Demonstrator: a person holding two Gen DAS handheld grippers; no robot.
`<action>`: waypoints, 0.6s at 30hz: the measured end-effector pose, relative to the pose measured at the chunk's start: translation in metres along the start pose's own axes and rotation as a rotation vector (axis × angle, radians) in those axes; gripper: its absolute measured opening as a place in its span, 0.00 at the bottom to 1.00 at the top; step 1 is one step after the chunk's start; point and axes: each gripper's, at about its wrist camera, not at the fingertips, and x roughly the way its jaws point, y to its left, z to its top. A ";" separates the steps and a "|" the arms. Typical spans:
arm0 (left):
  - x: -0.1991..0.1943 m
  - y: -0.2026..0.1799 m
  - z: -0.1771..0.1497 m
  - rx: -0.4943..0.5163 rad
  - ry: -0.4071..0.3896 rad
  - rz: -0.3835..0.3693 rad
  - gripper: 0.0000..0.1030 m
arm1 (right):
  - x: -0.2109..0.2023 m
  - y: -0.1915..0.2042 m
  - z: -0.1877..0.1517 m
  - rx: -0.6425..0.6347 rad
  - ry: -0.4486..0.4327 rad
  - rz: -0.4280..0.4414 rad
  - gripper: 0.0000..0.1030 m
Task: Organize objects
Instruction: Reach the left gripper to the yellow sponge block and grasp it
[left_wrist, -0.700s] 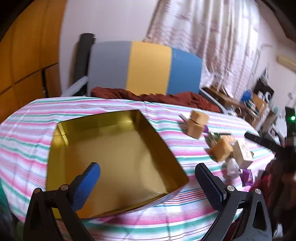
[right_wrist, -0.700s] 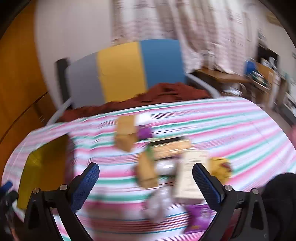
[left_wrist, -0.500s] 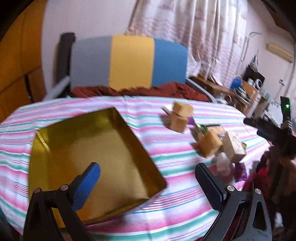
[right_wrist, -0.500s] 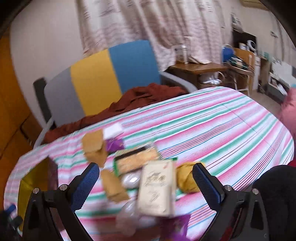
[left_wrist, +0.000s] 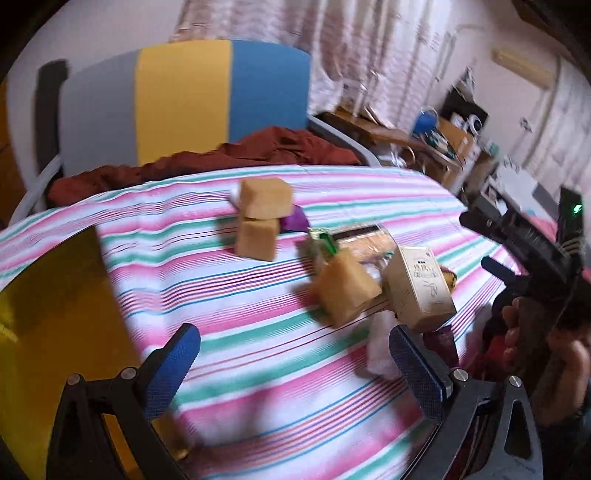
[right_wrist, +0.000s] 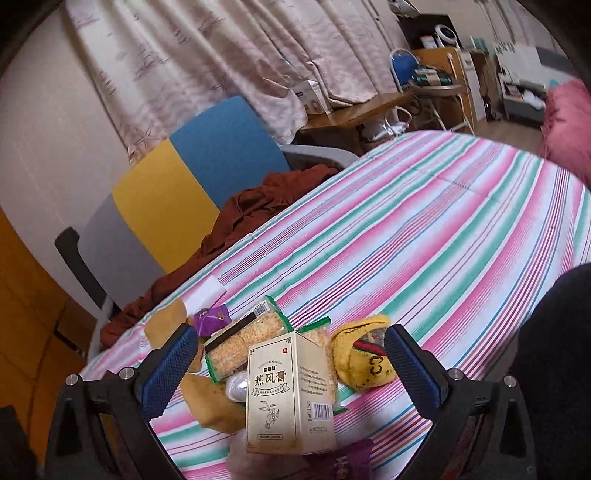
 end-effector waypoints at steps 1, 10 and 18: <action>0.007 -0.003 0.002 0.011 0.006 -0.007 1.00 | 0.001 -0.001 0.000 0.008 0.007 0.004 1.00; 0.057 -0.021 0.018 0.021 0.064 -0.042 1.00 | 0.005 -0.001 -0.001 0.023 0.034 0.023 1.00; 0.093 -0.027 0.029 -0.042 0.110 -0.079 0.98 | 0.008 -0.004 -0.002 0.042 0.050 0.035 1.00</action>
